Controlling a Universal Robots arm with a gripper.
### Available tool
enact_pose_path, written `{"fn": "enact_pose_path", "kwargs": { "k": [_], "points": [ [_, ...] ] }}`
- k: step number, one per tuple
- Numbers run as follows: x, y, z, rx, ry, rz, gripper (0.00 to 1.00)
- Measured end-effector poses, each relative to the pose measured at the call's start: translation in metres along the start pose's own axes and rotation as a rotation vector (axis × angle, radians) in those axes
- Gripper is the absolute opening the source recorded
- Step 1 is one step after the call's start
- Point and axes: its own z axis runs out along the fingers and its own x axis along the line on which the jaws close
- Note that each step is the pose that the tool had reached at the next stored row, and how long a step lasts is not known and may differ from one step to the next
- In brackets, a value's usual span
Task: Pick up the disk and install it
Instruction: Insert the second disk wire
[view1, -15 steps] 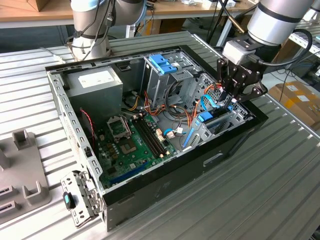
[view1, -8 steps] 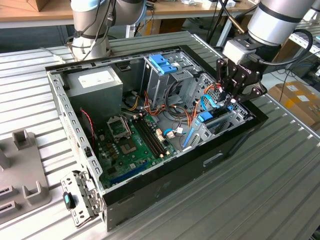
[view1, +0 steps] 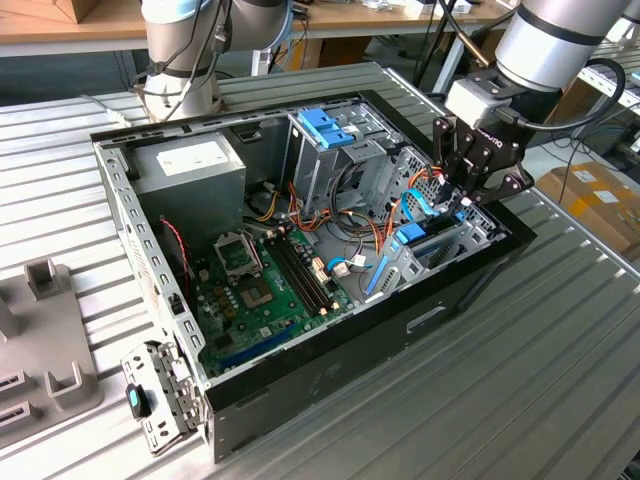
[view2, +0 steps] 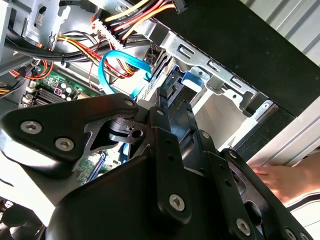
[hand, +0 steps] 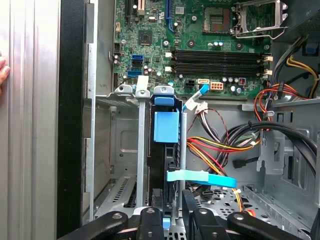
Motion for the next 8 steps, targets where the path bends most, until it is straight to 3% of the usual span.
{"fn": "enact_pose_path", "kwargs": {
  "k": [8],
  "points": [
    [0.0, 0.0, 0.0, 0.0, 0.0, 0.001, 0.3]
  ]
}}
